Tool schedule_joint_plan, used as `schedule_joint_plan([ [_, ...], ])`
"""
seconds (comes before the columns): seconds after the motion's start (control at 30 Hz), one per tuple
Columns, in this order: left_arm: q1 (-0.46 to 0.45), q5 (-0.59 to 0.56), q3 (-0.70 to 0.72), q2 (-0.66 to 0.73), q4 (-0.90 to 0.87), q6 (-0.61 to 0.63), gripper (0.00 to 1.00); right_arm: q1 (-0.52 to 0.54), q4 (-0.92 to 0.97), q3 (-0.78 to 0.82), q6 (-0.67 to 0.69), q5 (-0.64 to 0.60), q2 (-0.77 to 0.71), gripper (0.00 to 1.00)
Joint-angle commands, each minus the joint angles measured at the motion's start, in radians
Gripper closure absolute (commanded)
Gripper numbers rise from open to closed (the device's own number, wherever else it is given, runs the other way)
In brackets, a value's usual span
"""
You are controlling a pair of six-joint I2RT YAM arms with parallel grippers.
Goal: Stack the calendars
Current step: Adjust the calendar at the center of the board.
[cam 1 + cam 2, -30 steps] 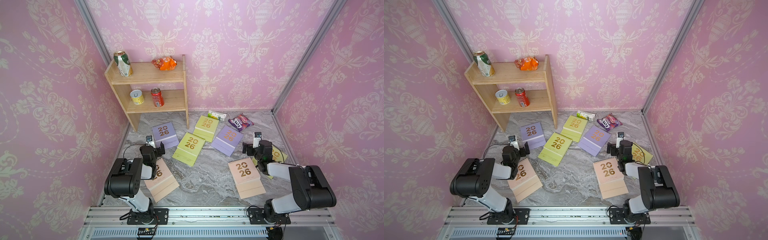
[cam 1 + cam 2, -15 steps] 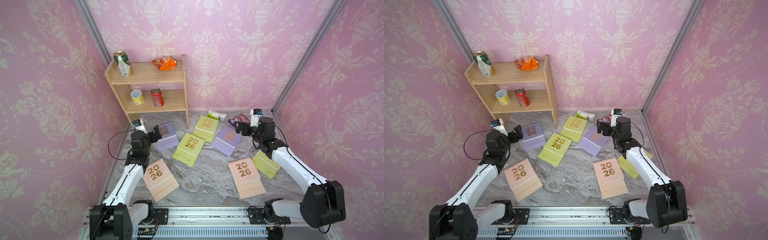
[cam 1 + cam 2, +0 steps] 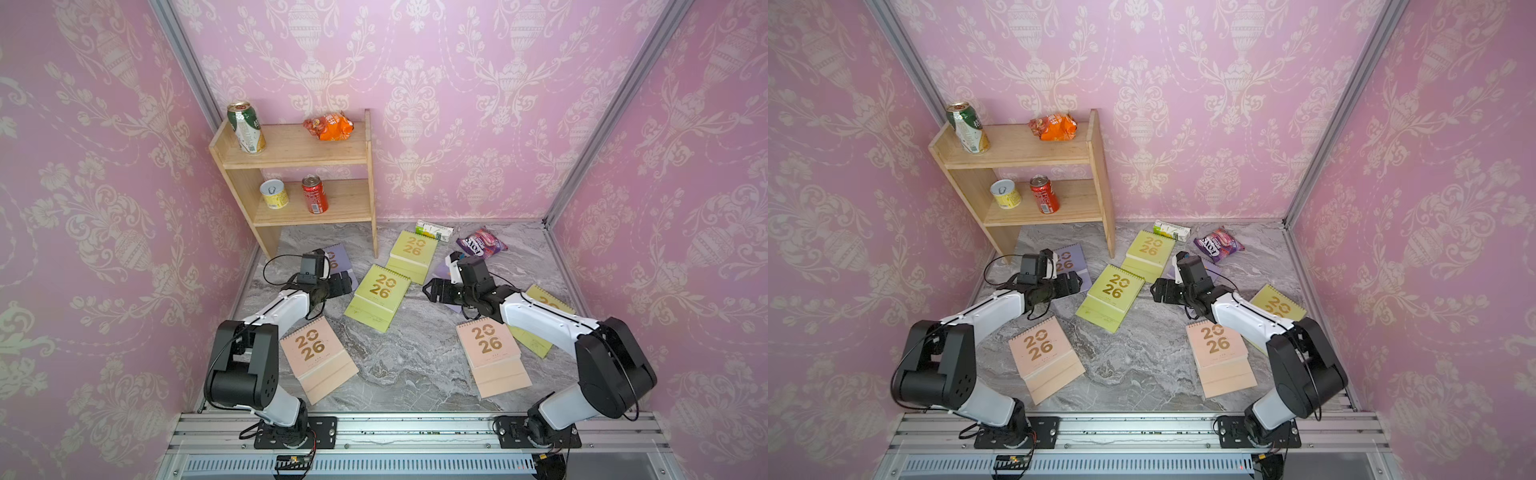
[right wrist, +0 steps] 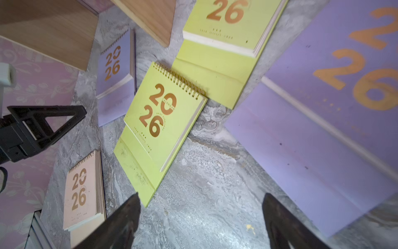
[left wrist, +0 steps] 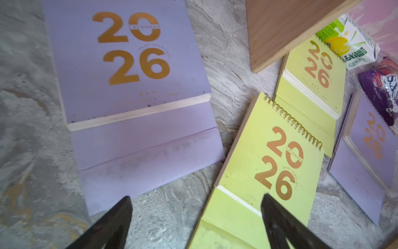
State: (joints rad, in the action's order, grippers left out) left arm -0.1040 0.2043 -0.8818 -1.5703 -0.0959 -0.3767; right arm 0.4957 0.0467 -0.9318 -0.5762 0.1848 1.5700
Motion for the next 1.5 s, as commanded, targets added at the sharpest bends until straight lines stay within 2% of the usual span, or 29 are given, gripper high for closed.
schedule_joint_plan([
  [0.0,-0.014,0.050,-0.026,-0.040,-0.012,-0.035,0.06,0.031,-0.050,0.001,-0.089,0.035,0.057,0.11],
  [0.23,-0.027,0.076,-0.029,-0.112,0.031,-0.070,0.07,0.062,-0.123,-0.039,-0.149,0.069,0.183,0.14],
  [0.63,-0.046,0.116,-0.015,-0.183,0.096,-0.136,0.10,0.078,-0.137,-0.101,-0.174,0.059,0.291,0.14],
  [1.1,-0.145,0.133,0.037,-0.187,0.122,-0.178,0.13,0.077,-0.124,-0.144,-0.173,0.053,0.345,0.15],
  [1.47,-0.232,0.149,0.133,-0.107,0.166,-0.255,0.14,0.070,-0.096,-0.146,-0.142,0.056,0.352,0.15],
])
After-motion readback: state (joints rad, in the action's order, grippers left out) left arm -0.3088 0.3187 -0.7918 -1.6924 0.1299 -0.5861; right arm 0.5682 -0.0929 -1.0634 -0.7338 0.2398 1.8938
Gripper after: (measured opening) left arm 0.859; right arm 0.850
